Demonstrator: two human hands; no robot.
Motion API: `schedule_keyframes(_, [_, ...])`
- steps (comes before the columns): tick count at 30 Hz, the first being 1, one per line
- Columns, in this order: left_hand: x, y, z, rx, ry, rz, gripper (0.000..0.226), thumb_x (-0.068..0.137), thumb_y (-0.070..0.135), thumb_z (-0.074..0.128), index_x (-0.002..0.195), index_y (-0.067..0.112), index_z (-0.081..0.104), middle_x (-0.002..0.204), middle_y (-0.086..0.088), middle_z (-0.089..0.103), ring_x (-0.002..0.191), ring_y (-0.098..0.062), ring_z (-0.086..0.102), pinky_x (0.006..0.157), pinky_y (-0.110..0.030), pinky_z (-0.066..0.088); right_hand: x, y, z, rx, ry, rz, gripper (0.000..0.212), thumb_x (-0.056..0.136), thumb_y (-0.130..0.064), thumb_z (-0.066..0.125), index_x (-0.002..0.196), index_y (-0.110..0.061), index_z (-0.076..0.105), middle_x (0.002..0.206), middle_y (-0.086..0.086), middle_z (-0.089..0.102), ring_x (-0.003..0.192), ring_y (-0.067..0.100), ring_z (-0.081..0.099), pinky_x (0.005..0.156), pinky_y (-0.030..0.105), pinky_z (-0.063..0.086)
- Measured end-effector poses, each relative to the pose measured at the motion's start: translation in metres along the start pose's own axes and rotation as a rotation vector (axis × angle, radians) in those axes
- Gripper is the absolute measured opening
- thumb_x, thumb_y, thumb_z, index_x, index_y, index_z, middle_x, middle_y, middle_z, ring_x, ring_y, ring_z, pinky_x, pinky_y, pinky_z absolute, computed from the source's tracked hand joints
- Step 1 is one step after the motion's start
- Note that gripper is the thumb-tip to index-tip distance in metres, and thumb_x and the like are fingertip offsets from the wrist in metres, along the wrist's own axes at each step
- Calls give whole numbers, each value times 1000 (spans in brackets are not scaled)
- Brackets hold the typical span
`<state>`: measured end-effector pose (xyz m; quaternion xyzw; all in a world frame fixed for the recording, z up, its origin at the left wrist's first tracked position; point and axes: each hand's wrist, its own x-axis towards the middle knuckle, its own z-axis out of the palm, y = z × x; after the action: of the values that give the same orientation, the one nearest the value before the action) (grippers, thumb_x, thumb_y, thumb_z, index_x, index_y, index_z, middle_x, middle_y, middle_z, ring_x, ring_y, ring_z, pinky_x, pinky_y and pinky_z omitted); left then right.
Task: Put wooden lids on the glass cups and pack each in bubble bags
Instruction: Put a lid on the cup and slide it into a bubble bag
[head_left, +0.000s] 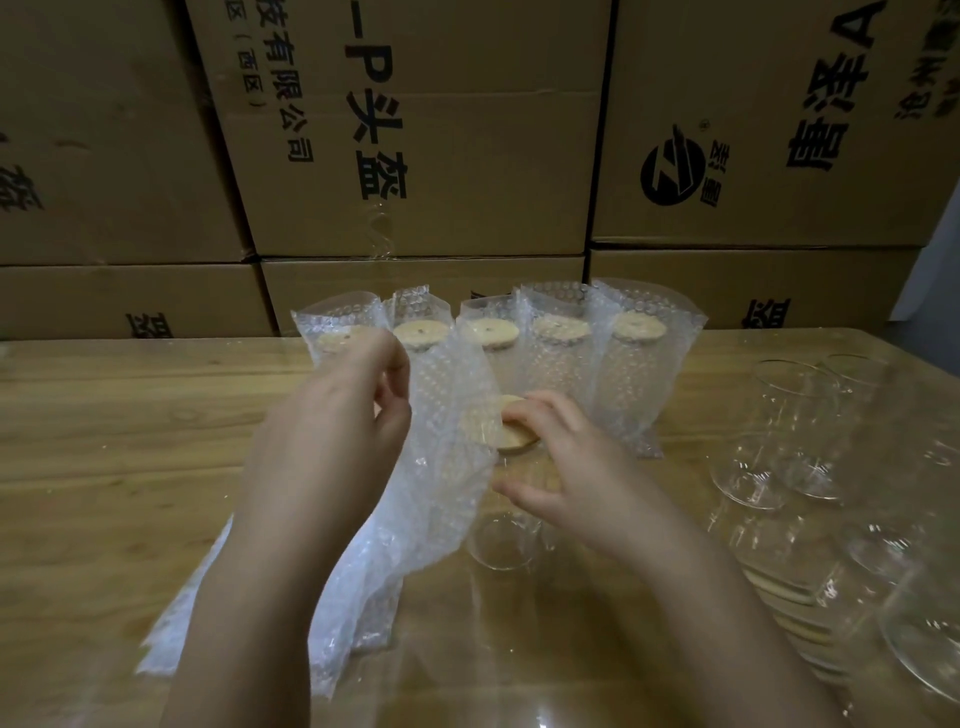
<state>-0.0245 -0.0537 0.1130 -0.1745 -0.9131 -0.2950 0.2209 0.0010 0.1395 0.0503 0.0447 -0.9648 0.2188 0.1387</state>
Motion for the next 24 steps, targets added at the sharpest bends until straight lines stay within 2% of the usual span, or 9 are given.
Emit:
schedule_keyframes(2, [0, 0, -3, -26, -81, 21, 26, 89, 13, 53, 74, 33, 46, 86, 13, 54, 70, -13, 61, 61, -37, 47, 2, 0, 6, 20, 24, -9, 54, 84, -55, 60, 128, -41, 33, 135, -21, 27, 109, 5, 50, 84, 28, 47])
schedule_keyframes(4, [0, 1, -5, -51, -108, 14, 29, 87, 12, 55, 70, 36, 53, 86, 15, 51, 67, -2, 55, 58, -27, 40, 3, 1, 10, 32, 48, -3, 55, 82, -57, 62, 125, -43, 30, 131, -22, 30, 105, 2, 48, 76, 24, 42])
schedule_keyframes(7, [0, 0, -5, -43, -99, -12, 20, 86, 18, 56, 79, 35, 65, 86, 18, 48, 65, 6, 51, 54, -15, 28, 4, 2, 14, 83, 70, 18, 55, 79, -56, 66, 117, -46, 28, 126, -22, 36, 103, 1, 47, 74, 22, 39])
schedule_keyframes(9, [-1, -2, -5, -39, -113, -20, 19, 82, 29, 56, 97, 31, 69, 93, 17, 49, 65, 6, 52, 58, -15, 34, 5, 2, 14, 144, 93, 36, 52, 76, -53, 69, 109, -48, 29, 122, -22, 39, 99, -1, 47, 70, 19, 39])
schedule_keyframes(11, [-2, -4, -7, -11, -143, -30, 36, 75, 38, 55, 110, 31, 65, 102, 16, 48, 72, 1, 54, 62, -22, 42, 5, 5, 12, 186, 127, 73, 52, 72, -53, 71, 102, -50, 29, 117, -23, 42, 94, -3, 47, 68, 16, 39])
schedule_keyframes(14, [-2, -6, -9, 19, -141, -43, 44, 78, 32, 59, 122, 29, 60, 109, 15, 46, 76, -2, 54, 63, -26, 41, 5, 11, 8, 210, 211, 153, 53, 70, -54, 74, 101, -46, 32, 115, -21, 45, 95, 0, 50, 73, 23, 47])
schedule_keyframes(19, [-2, -3, -2, 9, -57, 8, 44, 85, 16, 60, 127, 27, 58, 111, 15, 45, 68, -2, 52, 59, -19, 38, 1, 9, -16, 387, 557, 185, 55, 65, -51, 75, 106, -43, 39, 113, -19, 49, 96, 2, 55, 75, 21, 49])
schedule_keyframes(21, [-2, 0, 1, -19, -51, 15, 45, 85, 14, 59, 128, 26, 58, 112, 13, 47, 68, -3, 53, 60, -19, 39, -5, 0, -30, 572, 742, 119, 54, 67, -47, 77, 105, -45, 40, 114, -18, 50, 98, 4, 59, 77, 22, 52])
schedule_keyframes(24, [-3, 3, 4, -36, -42, 28, 46, 85, 14, 59, 129, 25, 57, 114, 12, 48, 69, -3, 53, 63, -20, 43, -15, -14, -51, 844, 965, -38, 52, 72, -34, 79, 106, -38, 40, 113, -4, 56, 94, 3, 63, 79, 19, 52])
